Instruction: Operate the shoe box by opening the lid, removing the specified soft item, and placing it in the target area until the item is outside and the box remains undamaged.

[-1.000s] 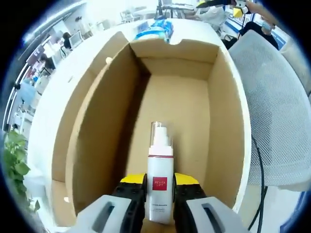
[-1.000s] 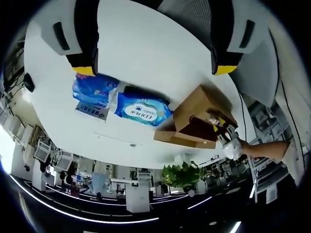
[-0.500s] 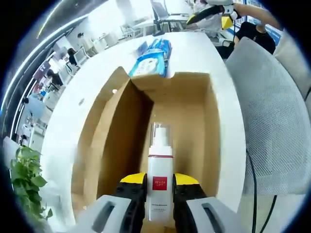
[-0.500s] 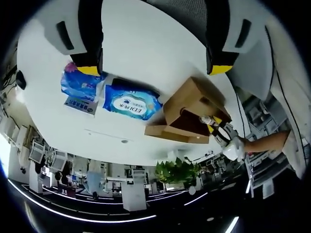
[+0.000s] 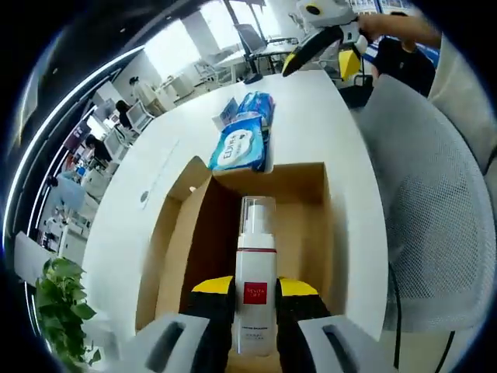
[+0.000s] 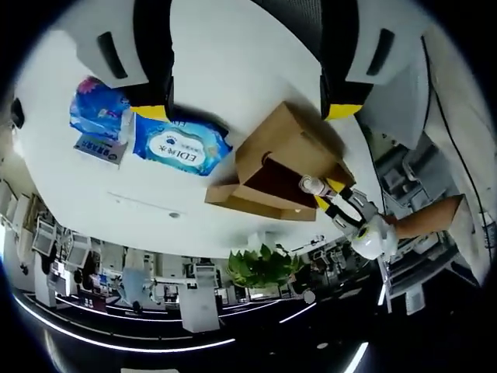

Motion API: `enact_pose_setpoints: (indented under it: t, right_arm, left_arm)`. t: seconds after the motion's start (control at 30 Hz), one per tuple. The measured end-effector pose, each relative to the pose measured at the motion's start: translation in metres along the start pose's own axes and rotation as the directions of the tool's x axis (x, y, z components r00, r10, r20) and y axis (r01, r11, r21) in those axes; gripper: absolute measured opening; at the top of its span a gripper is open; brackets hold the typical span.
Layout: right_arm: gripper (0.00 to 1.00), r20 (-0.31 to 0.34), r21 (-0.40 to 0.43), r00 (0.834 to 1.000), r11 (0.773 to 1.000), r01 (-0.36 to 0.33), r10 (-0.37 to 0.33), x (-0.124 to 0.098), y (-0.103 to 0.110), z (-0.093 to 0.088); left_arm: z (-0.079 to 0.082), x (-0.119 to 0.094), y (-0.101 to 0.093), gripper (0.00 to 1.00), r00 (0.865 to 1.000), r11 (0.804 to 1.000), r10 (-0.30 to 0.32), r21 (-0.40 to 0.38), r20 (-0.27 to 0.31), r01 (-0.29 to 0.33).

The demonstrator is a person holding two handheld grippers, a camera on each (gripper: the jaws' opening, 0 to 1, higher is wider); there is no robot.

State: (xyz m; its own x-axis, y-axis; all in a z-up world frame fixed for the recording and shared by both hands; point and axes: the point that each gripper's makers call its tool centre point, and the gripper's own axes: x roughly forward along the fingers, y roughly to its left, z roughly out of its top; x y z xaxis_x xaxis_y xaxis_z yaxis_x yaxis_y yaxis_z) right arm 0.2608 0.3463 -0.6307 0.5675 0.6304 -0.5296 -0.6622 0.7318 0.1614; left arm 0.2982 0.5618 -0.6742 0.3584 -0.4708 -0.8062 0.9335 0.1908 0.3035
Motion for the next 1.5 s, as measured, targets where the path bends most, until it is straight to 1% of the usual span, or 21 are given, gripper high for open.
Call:
enact_pose_setpoints:
  t: [0.17, 0.33, 0.43, 0.6, 0.73, 0.87, 1.03, 1.13, 1.2, 1.33, 1.47, 1.5]
  right_arm:
    - [0.64, 0.015, -0.027, 0.999, 0.999, -0.031, 0.031, 0.013, 0.014, 0.007]
    - [0.62, 0.018, -0.024, 0.997, 0.997, -0.072, 0.072, 0.025, 0.03, 0.01]
    - [0.58, 0.022, -0.022, 0.995, 0.995, -0.101, 0.102, 0.032, 0.04, 0.013]
    - [0.55, 0.034, -0.008, 0.991, 0.991, -0.131, 0.131, 0.039, 0.051, 0.017]
    - [0.5, 0.048, 0.014, 0.985, 0.986, -0.166, 0.166, 0.044, 0.061, 0.021]
    - [0.46, 0.06, 0.039, 0.981, 0.982, -0.185, 0.182, 0.048, 0.066, 0.024]
    - [0.42, 0.054, 0.049, 0.978, 0.978, -0.203, 0.201, 0.055, 0.072, 0.023]
    - [0.38, 0.056, 0.084, 0.973, 0.97, -0.23, 0.225, 0.057, 0.078, 0.023]
    - [0.35, 0.058, 0.102, 0.971, 0.966, -0.235, 0.23, 0.059, 0.079, 0.023]
    - [0.28, 0.06, 0.144, 0.968, 0.958, -0.249, 0.242, 0.06, 0.082, 0.022]
    - [0.26, 0.059, 0.181, 0.967, 0.95, -0.256, 0.249, 0.061, 0.081, 0.02]
    - [0.25, 0.064, 0.198, 0.965, 0.944, -0.263, 0.255, 0.061, 0.081, 0.02]
  left_arm:
    - [0.013, 0.001, -0.006, 0.19, 1.0, 1.0, 0.003, 0.026, 0.029, -0.004]
    - [0.027, 0.002, -0.013, 0.19, 0.998, 0.999, 0.003, 0.038, 0.061, -0.006]
    - [0.034, 0.003, -0.016, 0.19, 0.997, 0.999, 0.006, 0.053, 0.08, -0.01]
    - [0.044, 0.004, -0.025, 0.19, 0.994, 0.998, -0.001, 0.067, 0.11, -0.007]
    - [0.052, 0.004, -0.031, 0.19, 0.99, 0.996, -0.004, 0.086, 0.14, -0.008]
    - [0.06, 0.004, -0.036, 0.19, 0.986, 0.994, -0.009, 0.104, 0.166, -0.008]
    - [0.068, 0.003, -0.041, 0.19, 0.981, 0.992, -0.016, 0.123, 0.193, -0.008]
    - [0.072, 0.003, -0.044, 0.19, 0.977, 0.991, -0.021, 0.137, 0.21, -0.008]
    - [0.076, 0.003, -0.047, 0.19, 0.974, 0.988, -0.026, 0.152, 0.223, -0.009]
    - [0.084, 0.002, -0.05, 0.19, 0.967, 0.988, -0.03, 0.153, 0.254, -0.01]
    - [0.088, 0.001, -0.053, 0.19, 0.961, 0.986, -0.034, 0.167, 0.275, -0.013]
    - [0.089, 0.001, -0.054, 0.19, 0.96, 0.986, -0.036, 0.169, 0.278, -0.012]
